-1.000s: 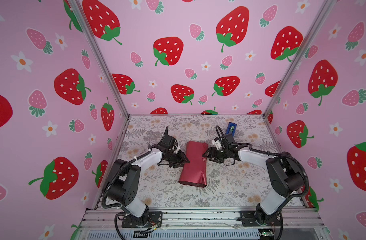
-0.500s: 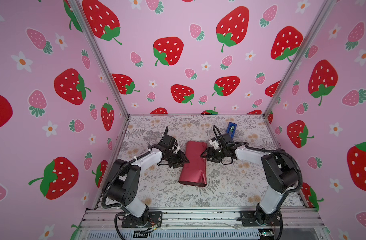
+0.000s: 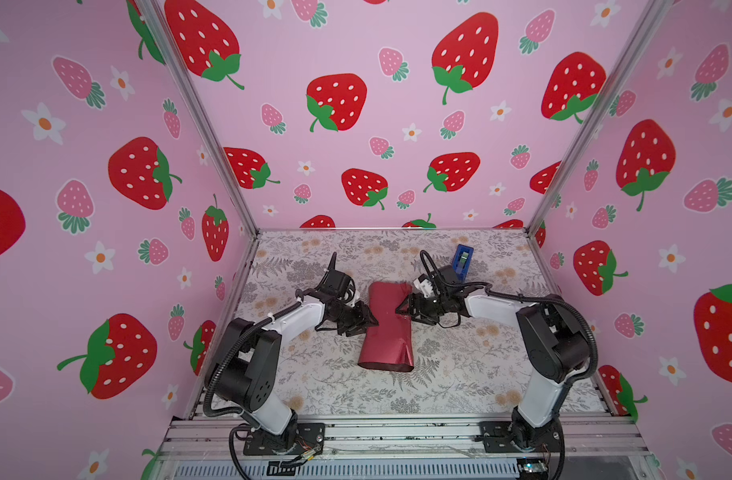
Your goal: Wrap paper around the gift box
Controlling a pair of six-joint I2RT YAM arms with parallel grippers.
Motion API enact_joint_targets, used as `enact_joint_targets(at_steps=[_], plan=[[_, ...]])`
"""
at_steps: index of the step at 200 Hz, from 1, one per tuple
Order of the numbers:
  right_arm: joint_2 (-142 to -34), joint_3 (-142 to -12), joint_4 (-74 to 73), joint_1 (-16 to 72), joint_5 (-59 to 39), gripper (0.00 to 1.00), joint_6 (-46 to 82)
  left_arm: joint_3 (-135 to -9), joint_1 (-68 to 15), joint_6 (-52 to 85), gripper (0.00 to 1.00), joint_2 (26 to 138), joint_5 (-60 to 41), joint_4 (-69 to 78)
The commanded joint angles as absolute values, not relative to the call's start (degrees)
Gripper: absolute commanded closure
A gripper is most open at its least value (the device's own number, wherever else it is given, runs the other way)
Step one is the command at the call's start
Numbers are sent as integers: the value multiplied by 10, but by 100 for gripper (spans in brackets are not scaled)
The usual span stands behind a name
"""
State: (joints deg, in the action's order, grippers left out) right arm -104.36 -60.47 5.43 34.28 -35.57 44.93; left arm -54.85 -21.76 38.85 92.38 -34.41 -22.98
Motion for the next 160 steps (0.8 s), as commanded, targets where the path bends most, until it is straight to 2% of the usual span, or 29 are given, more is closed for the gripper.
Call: enact_joint_targets(at_steps=[1,54,99,160], plan=[[-1038,-613,66,345,-333,23,454,-551,-221,389,50,917,-338,-244],[-956,-583,82,341,-329,23,462,-582,-219,381,48,895,-308,-272],[-920,-518,72,341,-353,26,469,-622,-212,357,45,928,-298,-292],[-949,-484,-41,356,-415,42,528,-641,-215,371,45,988,-338,-255]])
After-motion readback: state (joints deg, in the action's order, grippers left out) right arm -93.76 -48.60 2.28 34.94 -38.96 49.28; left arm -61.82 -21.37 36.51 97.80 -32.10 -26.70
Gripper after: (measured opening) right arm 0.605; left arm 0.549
